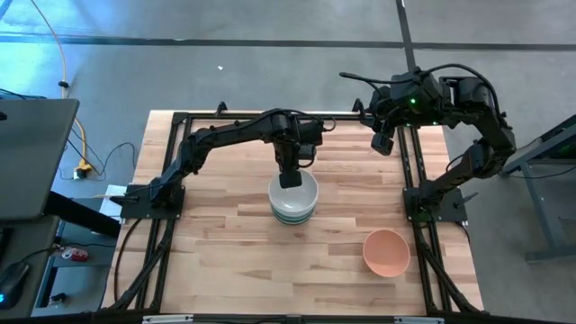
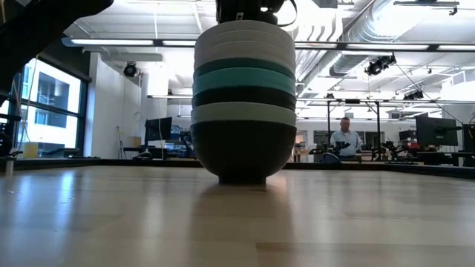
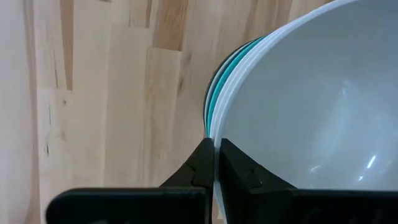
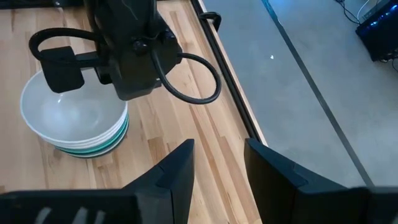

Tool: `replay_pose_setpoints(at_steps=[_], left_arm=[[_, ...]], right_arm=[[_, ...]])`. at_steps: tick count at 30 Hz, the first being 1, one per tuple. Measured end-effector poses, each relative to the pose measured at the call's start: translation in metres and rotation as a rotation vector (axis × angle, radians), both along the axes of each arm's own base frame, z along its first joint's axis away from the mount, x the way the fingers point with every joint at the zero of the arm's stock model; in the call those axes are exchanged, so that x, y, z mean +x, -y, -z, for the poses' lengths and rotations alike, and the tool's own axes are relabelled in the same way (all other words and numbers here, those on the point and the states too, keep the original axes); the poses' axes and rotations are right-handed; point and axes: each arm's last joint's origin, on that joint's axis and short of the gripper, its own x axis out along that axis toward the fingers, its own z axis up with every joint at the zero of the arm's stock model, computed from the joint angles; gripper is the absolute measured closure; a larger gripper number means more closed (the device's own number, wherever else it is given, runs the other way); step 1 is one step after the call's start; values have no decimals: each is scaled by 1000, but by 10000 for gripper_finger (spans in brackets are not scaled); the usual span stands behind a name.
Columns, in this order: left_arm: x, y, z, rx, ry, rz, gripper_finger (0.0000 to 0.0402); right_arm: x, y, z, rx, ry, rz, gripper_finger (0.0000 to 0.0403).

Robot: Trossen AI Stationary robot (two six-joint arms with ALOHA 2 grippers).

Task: Nest bowls inside each other
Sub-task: Stack the white bowl on top of the white bowl, then stack the light orange bowl on top of the white bowl

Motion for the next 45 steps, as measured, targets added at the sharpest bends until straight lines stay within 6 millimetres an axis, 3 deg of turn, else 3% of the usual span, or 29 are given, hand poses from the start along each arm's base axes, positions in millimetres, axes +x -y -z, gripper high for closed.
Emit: replay_pose_setpoints(at_steps=[10, 16, 24, 29, 33, 36, 41, 45], left_arm=[[-2, -3, -1, 0, 2, -8, 397], [-3, -3, -3, -5, 7, -2, 350], [-11, 3, -21, 3, 54, 13, 288], [-24, 8, -44, 20, 110, 15, 271], [-48, 16, -78, 48, 198, 24, 265], [-76, 24, -112, 78, 292, 24, 263], [-142, 44, -170, 156, 475, 19, 263], [-201, 62, -208, 233, 641, 6, 263]], right_arm=[[0, 0, 0, -5, -3, -6, 269], [0, 0, 0, -5, -3, -6, 269], [0, 0, 0, -5, -3, -6, 269], [0, 0, 0, 0, 0, 0, 269], [0, 0, 0, 37, 18, 22, 269], [1, -2, 0, 135, 47, 13, 269], [2, -10, 1, 303, 80, -28, 269], [3, -20, 1, 334, 78, -73, 269]])
